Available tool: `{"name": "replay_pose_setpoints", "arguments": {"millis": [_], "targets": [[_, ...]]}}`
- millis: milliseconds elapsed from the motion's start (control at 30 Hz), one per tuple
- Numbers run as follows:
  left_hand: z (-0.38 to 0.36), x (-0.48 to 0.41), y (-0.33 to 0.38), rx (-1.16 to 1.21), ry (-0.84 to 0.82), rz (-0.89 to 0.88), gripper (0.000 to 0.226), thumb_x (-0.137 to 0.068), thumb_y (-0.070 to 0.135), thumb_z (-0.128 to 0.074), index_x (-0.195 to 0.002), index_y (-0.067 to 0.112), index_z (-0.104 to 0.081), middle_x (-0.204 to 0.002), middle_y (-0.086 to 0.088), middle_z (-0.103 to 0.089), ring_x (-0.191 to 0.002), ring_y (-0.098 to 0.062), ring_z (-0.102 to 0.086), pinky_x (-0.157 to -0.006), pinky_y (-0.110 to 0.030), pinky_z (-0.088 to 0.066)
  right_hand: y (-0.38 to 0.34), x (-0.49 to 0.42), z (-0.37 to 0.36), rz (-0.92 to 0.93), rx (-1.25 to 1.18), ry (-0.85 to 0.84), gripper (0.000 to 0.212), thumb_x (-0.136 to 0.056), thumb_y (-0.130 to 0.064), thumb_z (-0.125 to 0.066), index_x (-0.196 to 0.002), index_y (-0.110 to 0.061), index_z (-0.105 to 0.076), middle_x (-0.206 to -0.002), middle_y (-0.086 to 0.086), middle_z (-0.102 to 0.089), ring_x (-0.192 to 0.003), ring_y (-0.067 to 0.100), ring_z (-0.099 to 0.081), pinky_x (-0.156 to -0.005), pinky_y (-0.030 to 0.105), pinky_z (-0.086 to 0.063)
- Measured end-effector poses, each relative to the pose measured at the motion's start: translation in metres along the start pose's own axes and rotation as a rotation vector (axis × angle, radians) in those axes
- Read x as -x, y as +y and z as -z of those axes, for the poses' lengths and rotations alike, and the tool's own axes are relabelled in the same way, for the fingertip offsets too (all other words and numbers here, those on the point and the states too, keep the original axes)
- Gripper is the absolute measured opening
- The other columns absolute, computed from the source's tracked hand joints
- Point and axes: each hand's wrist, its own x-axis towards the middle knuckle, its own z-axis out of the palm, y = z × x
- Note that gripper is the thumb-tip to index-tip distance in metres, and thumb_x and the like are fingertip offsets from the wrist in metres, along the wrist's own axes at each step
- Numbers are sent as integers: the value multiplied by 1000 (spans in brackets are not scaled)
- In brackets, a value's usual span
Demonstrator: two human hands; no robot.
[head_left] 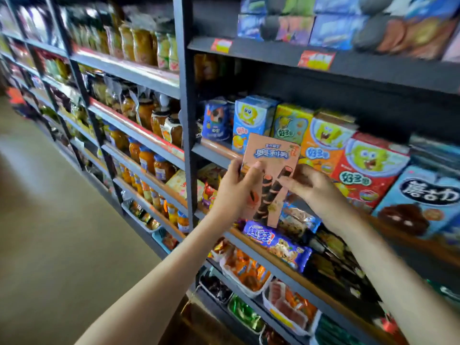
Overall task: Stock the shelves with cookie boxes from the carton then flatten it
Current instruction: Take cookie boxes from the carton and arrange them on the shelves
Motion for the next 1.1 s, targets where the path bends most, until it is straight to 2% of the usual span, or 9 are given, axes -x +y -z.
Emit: {"name": "replay_pose_setpoints", "arguments": {"millis": [67,200,267,433,533,667,867,1000,1100], "targets": [[-23,-6,21,12,-25,-41,15,-95,43,-49,-96,29,-56,-104,-5,-68,-99,-20,-65,-95,-48,-48,-21,4,23,43,-6,64,9,-91,-16,-60,-93,-23,-65,-91,-11,-71,-83,-1,-66,-78,17,-51],[-71,-20,71,-43,-43,-174,24,-99,43,-35,-91,30,-54,-94,3,-64,-95,-16,-59,-88,-34,-44,-70,12,68,167,16,211,11,-89,-9,-61,-90,-19,-65,-88,-6,-71,-76,-1,-64,-67,9,-48],[-89,-24,95,-121,-34,-269,29,-99,42,-33,-90,23,-53,-83,6,-58,-84,-14,-53,-70,-29,-38,-92,14,92,226,79,285,6,-86,-13,-65,-87,-19,-66,-89,-1,-72,-81,8,-64,-75,19,-49],[-120,-34,141,-205,-39,-563,21,-95,36,-46,-84,21,-56,-77,9,-63,-70,3,-57,-61,-10,-39,-136,25,149,299,181,394,14,-81,-29,-71,-89,-17,-69,-91,3,-73,-90,20,-67,-87,44,-49],[-141,-39,168,-189,-63,-674,5,-91,28,-57,-88,25,-57,-77,11,-68,-72,2,-63,-67,-14,-47,-155,33,183,305,163,447,12,-86,-21,-65,-95,-15,-70,-96,0,-74,-94,15,-68,-90,36,-50],[-175,-39,201,-256,-31,-862,10,-86,21,-63,-93,20,-56,-86,9,-63,-76,1,-57,-66,-9,-42,-177,49,233,310,134,495,13,-91,-17,-59,-99,-16,-68,-94,-2,-75,-83,11,-69,-71,25,-55],[-238,-38,228,-509,-270,-960,1,-90,21,-56,-89,21,-56,-76,5,-66,-70,-11,-58,-68,-27,-45,-187,60,323,214,237,643,12,-95,-14,-55,-94,-17,-67,-84,-3,-74,-81,15,-69,-71,29,-53],[-294,-47,225,-768,-448,-968,18,-93,17,-49,-104,15,-63,-94,-2,-69,-91,-21,-62,-78,-29,-46,-164,37,380,-15,306,734,6,-92,-10,-59,-87,-11,-63,-95,9,-70,-95,23,-66,-86,42,-55],[-336,-56,227,-858,-563,-915,28,-94,12,-45,-115,13,-64,-114,-4,-66,-108,-22,-59,-89,-25,-43,-150,15,407,-169,376,776,15,-89,-10,-63,-103,-4,-58,-110,13,-64,-103,25,-62,-84,39,-55]]}}
